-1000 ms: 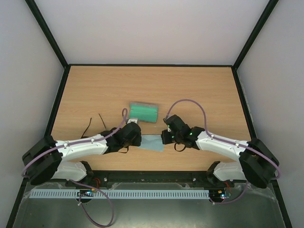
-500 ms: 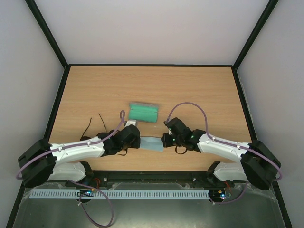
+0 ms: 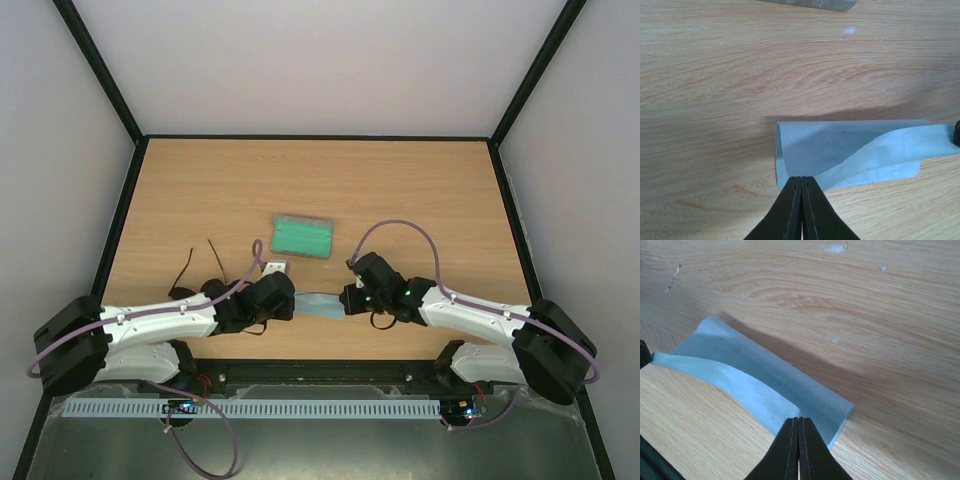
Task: Organize the sunglasses
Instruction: Fold the glasses cleaning cloth at the center of the board.
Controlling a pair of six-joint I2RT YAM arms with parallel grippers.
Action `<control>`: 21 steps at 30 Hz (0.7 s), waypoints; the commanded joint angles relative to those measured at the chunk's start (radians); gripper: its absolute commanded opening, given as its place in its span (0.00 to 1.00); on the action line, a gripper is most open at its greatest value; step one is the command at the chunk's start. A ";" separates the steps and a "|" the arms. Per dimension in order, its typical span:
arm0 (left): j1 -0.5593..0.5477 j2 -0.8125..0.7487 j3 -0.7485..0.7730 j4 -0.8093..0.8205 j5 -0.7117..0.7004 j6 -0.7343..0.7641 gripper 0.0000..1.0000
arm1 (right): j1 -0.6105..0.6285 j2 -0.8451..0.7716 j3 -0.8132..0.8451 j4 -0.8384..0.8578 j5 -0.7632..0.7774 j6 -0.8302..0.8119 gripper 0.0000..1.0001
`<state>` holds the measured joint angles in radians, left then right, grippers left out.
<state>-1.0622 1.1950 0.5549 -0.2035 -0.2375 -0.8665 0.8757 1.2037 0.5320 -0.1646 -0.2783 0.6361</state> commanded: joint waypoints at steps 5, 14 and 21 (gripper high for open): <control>-0.024 -0.028 -0.020 -0.031 -0.028 -0.040 0.02 | 0.022 -0.038 -0.045 0.038 -0.009 0.045 0.01; -0.056 -0.043 -0.047 -0.030 -0.033 -0.080 0.02 | 0.044 -0.052 -0.072 0.062 -0.018 0.072 0.01; -0.068 -0.075 -0.073 -0.042 -0.038 -0.105 0.02 | 0.060 -0.068 -0.085 0.066 -0.015 0.085 0.01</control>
<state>-1.1221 1.1484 0.5003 -0.2203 -0.2512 -0.9501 0.9237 1.1614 0.4603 -0.1184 -0.2996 0.7044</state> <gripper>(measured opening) 0.025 0.016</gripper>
